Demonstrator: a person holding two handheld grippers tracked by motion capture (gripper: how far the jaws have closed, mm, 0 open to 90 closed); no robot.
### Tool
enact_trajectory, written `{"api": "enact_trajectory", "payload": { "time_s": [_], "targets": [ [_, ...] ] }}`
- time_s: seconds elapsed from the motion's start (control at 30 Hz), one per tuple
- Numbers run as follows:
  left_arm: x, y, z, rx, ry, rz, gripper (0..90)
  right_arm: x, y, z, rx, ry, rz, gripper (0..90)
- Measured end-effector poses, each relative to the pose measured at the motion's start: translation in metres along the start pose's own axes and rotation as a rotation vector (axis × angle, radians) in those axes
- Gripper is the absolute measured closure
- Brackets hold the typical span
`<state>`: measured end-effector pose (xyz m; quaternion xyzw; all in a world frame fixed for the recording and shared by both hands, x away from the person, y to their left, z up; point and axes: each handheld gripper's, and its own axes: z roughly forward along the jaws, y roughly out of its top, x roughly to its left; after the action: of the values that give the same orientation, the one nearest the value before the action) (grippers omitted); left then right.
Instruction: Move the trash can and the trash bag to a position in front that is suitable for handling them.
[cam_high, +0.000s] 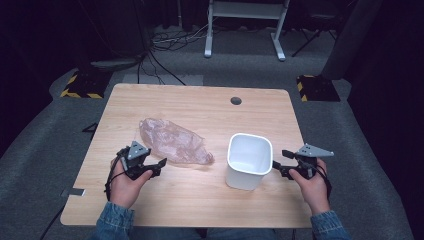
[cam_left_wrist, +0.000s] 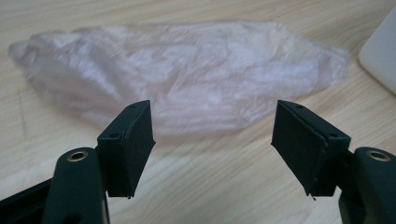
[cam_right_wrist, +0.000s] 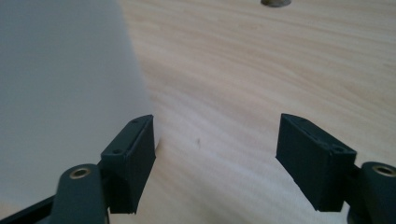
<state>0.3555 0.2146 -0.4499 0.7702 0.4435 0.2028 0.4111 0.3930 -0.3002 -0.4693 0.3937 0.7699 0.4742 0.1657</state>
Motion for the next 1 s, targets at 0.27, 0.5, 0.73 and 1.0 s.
{"api": "enact_trajectory", "payload": {
  "time_s": [0.27,0.5,0.73,1.0],
  "targets": [
    [-0.001,-0.006,0.003,0.054,0.08,0.041,28.4,-0.001,0.015,0.039,0.056,0.001,-0.031,29.3],
    [0.0,-0.011,0.006,0.055,0.065,0.021,27.7,0.014,0.016,0.06,0.076,0.05,-0.05,31.0],
    [-0.017,-0.012,0.014,0.072,0.03,0.039,27.4,0.047,0.016,0.078,0.09,0.102,-0.091,30.5],
    [-0.019,-0.012,0.015,0.083,0.02,0.049,26.9,0.069,0.01,0.081,0.144,0.076,-0.097,31.7]
  ]
}}
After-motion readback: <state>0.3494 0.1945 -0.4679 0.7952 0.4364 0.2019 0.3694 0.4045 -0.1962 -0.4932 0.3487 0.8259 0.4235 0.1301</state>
